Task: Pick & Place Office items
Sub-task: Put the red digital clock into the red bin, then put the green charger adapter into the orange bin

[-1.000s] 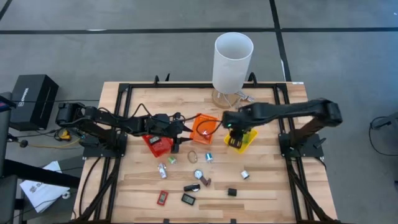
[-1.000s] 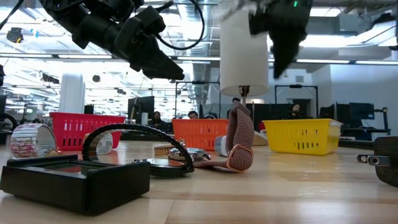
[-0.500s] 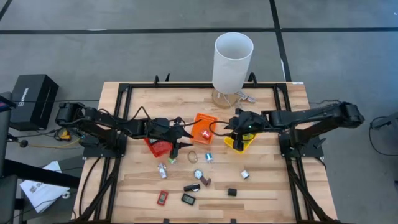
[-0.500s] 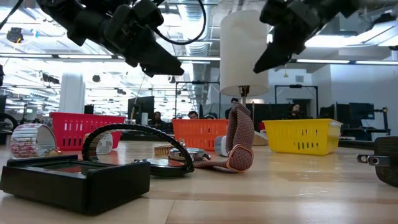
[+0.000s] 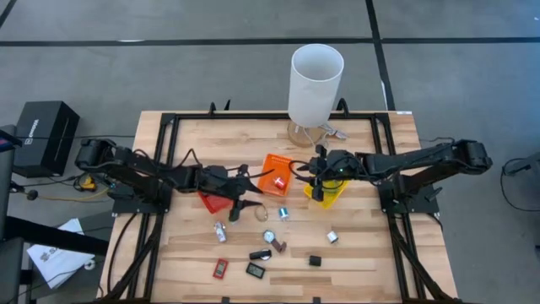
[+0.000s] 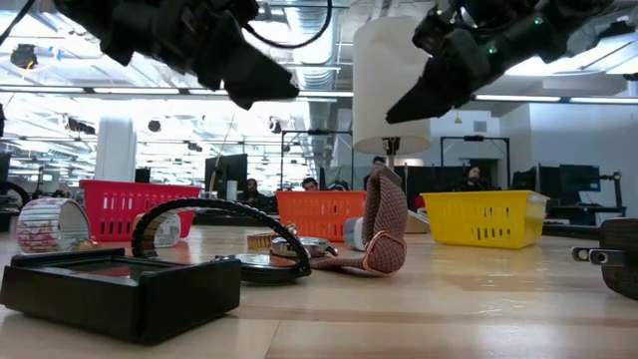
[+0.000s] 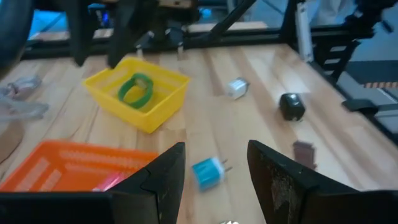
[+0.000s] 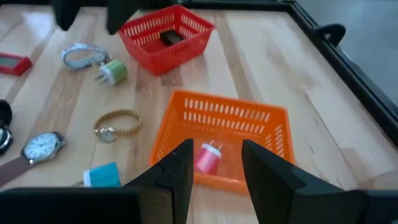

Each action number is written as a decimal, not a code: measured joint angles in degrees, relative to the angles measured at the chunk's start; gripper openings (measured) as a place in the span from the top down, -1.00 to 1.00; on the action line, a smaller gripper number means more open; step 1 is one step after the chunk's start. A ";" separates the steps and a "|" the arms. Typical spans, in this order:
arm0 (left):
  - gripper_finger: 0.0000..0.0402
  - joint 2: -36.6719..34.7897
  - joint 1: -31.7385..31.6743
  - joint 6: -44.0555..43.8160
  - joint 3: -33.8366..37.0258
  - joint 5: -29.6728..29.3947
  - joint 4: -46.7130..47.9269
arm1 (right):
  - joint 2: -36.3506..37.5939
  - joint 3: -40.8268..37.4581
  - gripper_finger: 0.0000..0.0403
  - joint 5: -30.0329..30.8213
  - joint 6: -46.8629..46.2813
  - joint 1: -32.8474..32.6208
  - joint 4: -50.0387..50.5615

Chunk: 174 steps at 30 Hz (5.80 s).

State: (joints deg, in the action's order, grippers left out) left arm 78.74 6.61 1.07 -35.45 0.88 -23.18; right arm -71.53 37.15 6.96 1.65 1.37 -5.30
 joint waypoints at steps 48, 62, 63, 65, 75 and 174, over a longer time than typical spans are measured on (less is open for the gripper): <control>-0.22 14.33 30.09 -86.66 -26.57 14.22 48.77 | 0.00 0.07 0.37 -1.14 9.31 1.34 -3.10; -0.27 22.08 30.75 -96.09 -26.53 14.18 51.23 | -0.02 0.07 0.37 -1.16 12.48 7.19 -14.16; -0.27 22.08 30.73 -96.11 -26.53 14.07 52.11 | -0.02 0.07 0.37 -1.24 12.48 7.42 -14.83; -0.27 22.08 30.45 -96.14 -26.53 13.93 53.78 | -0.02 0.11 0.37 -2.47 12.50 7.95 -15.33; -0.27 22.16 30.63 -99.54 -25.41 9.74 54.94 | -0.04 1.16 0.37 -5.86 12.39 8.96 -15.25; -0.10 -1.43 -4.09 -56.34 -1.94 -6.72 64.50 | 0.00 1.14 0.37 -7.23 10.34 8.41 -11.82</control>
State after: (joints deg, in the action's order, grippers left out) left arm 77.31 2.52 -55.27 -37.39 -5.85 41.33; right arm -71.53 38.28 -0.27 11.99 9.78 -17.12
